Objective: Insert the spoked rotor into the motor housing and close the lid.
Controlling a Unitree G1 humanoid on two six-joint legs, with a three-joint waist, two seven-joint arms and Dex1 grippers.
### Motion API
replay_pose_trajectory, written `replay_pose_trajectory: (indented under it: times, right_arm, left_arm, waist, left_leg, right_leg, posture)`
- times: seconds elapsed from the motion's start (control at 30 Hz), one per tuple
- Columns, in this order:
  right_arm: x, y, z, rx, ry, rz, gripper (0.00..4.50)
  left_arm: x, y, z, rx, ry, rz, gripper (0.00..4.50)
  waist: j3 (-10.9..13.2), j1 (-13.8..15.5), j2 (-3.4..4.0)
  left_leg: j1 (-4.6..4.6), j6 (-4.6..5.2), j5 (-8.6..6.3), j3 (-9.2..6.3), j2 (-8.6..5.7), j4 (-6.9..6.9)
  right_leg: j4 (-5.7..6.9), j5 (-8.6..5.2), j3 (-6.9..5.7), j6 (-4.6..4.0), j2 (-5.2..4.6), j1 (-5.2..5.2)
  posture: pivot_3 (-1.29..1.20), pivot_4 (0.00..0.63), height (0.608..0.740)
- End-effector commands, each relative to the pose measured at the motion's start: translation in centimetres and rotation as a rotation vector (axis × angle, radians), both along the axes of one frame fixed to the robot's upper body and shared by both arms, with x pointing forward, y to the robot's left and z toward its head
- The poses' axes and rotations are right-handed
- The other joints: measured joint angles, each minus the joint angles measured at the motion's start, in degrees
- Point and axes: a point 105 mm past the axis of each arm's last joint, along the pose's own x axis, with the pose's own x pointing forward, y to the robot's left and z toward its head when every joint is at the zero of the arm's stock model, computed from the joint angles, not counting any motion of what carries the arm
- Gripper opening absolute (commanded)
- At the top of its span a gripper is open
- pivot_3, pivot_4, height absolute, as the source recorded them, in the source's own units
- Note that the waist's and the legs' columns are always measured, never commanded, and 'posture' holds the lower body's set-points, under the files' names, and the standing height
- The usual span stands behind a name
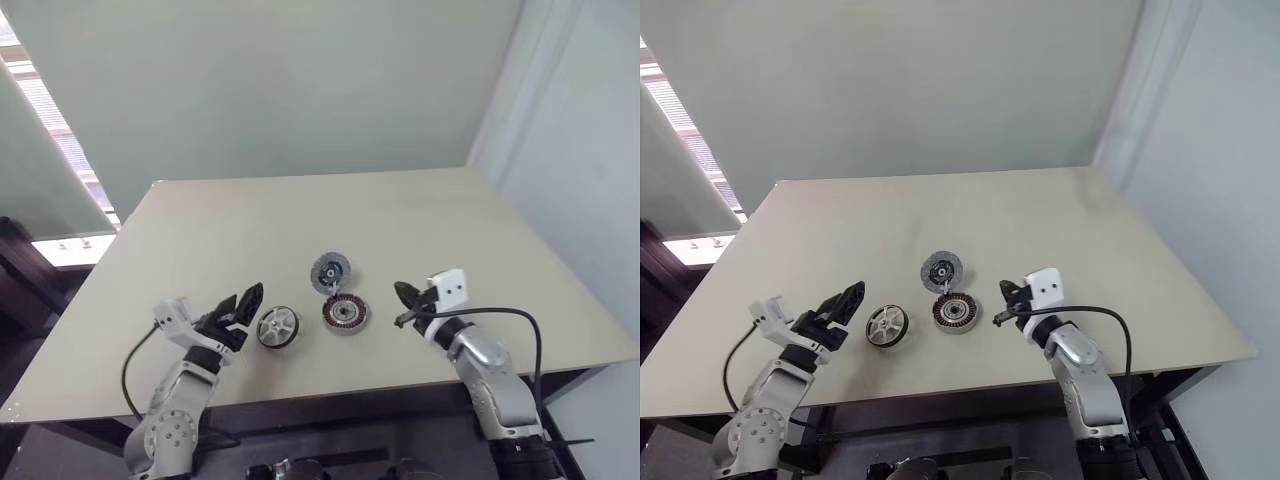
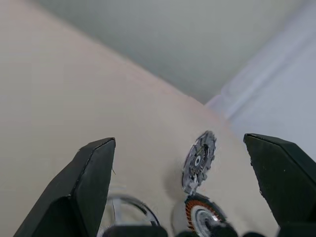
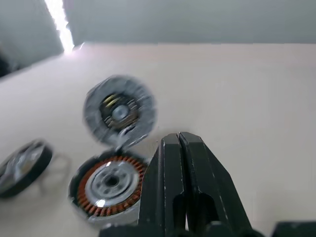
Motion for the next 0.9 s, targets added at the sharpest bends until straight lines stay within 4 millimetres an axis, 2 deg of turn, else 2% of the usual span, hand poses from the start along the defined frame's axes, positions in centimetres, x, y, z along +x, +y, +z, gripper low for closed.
replay_pose_trajectory:
  times: [0.03, 0.17, 0.4, 0.5, 0.73, 0.9]
  right_arm:
    - [-0.2, -2.8, 2.2, 0.078, -0.05, -0.081, 0.05]
    - [-0.7, -5.0, 2.5, 0.072, -0.046, -0.136, 0.05]
    - [-0.8, -8.2, 3.1, 0.047, -0.049, -0.253, 0.05]
    - [-1.1, -9.0, 3.4, 0.035, -0.05, -0.268, 0.05]
    - [-1.8, -7.0, 1.9, -0.049, -0.002, -0.151, 0.05]
    - [-1.9, -5.1, 0.8, -0.097, 0.015, -0.072, 0.05]
  left_arm:
    - [-0.4, -1.4, 2.4, 0.189, -0.136, -0.115, 4.5]
    - [-0.6, -1.3, 3.5, 0.243, -0.202, -0.139, 4.5]
    - [-0.5, -0.7, 3.3, 0.375, -0.228, -0.137, 4.5]
    - [-0.4, -0.4, 3.6, 0.367, -0.251, -0.101, 4.5]
    - [-1.1, -0.8, 2.1, 0.324, -0.241, -0.086, 4.5]
    - [-1.6, 0.2, 1.0, 0.144, -0.208, 0.008, 4.5]
  waist:
    - [0.0, 0.03, 0.0]
    - [0.01, 0.03, 0.05]
    - [0.0, -0.16, 0.09]
    - [0.0, -0.12, 0.12]
    - [-0.02, -0.19, 0.13]
    - [-0.01, -0.13, 0.11]
  left_leg:
    - [0.01, 0.0, 0.0, 0.0, 0.02, -0.01]
    - [0.01, 0.02, 0.0, 0.0, 0.08, -0.02]
    - [0.18, 0.02, 0.0, 0.15, 0.4, -0.02]
    - [0.22, 0.03, 0.01, 0.2, 0.41, 0.0]
    - [0.28, 0.05, 0.01, 0.28, 0.41, 0.01]
    - [0.49, 0.05, 0.01, 0.39, 0.45, 0.03]
  right_leg:
    - [0.0, 0.0, 0.01, -0.01, 0.02, 0.0]
    - [0.0, 0.03, 0.04, -0.05, 0.09, -0.02]
    - [0.01, 0.11, 0.16, -0.2, 0.41, 0.04]
    - [0.03, 0.12, 0.21, -0.21, 0.41, 0.07]
    - [0.02, 0.12, 0.32, -0.2, 0.42, 0.12]
    - [0.04, 0.12, 0.44, -0.2, 0.46, 0.28]
  posture:
    - [0.0, 0.0, 0.74]
    - [0.0, 0.0, 0.74]
    - [0.0, 0.0, 0.74]
    - [0.0, 0.0, 0.74]
    - [0.0, 0.0, 0.74]
    - [0.0, 0.0, 0.74]
